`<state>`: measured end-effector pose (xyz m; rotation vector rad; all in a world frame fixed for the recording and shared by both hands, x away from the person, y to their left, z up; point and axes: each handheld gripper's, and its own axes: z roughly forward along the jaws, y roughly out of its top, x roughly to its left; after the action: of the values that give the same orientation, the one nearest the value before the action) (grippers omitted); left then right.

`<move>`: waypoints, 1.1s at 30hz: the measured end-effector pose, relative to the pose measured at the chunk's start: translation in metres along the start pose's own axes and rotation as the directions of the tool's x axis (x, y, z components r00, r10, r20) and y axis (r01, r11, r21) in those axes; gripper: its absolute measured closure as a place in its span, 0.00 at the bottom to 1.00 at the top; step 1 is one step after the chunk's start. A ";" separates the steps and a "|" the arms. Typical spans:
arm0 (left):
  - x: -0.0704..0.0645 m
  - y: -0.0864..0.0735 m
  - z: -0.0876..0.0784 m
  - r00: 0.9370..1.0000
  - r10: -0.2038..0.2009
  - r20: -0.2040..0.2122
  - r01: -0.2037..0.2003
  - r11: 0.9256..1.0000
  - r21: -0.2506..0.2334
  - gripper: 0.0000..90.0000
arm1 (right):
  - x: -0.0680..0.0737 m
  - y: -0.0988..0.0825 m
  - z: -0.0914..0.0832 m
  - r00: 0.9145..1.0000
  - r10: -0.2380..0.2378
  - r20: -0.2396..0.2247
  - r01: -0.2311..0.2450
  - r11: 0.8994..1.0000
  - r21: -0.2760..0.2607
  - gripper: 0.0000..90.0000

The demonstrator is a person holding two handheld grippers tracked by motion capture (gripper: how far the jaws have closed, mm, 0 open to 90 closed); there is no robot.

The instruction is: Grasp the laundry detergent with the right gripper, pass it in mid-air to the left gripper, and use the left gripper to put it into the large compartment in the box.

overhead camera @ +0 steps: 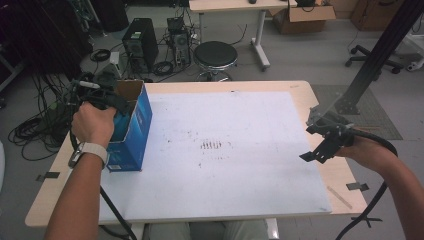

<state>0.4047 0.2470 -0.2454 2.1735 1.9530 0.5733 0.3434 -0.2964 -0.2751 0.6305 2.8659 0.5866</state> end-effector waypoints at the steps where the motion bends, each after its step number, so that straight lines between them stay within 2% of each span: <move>1: 0.000 0.000 0.001 1.000 0.001 0.001 -0.001 1.000 0.003 0.43 | 0.000 0.000 0.000 1.000 0.000 -0.001 0.000 1.000 0.001 0.07; 16: 0.000 -0.006 0.021 1.000 0.009 0.008 -0.010 0.999 0.032 0.43 | 0.000 0.001 0.003 1.000 0.007 -0.003 -0.007 1.000 0.005 0.07; 19: 0.000 -0.005 0.021 1.000 0.009 0.007 -0.009 0.999 0.030 0.43 | 0.000 0.001 0.003 1.000 0.007 -0.004 -0.007 1.000 0.005 0.07; 21: 0.000 -0.004 0.021 1.000 0.023 0.005 -0.023 0.999 0.035 0.43 | 0.000 0.001 0.004 1.000 0.007 -0.005 -0.007 1.000 0.006 0.07; 26: 0.000 -0.004 0.019 1.000 0.020 -0.005 -0.019 0.999 0.025 0.43 | 0.000 0.001 0.005 1.000 0.009 -0.005 -0.009 1.000 0.008 0.07; 30: 0.001 -0.004 0.019 1.000 0.015 0.006 -0.015 1.000 0.021 0.42 | 0.001 0.002 0.007 1.000 0.006 -0.009 -0.006 1.000 0.008 0.07; 33: 0.004 -0.003 0.015 0.999 -0.002 0.045 0.001 1.000 0.011 0.37 | 0.002 0.001 0.007 1.000 0.006 -0.011 -0.006 1.000 0.015 0.07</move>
<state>0.4087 0.2537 -0.2597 2.1722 1.9393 0.5092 0.3441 -0.2921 -0.2814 0.6405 2.8824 0.5721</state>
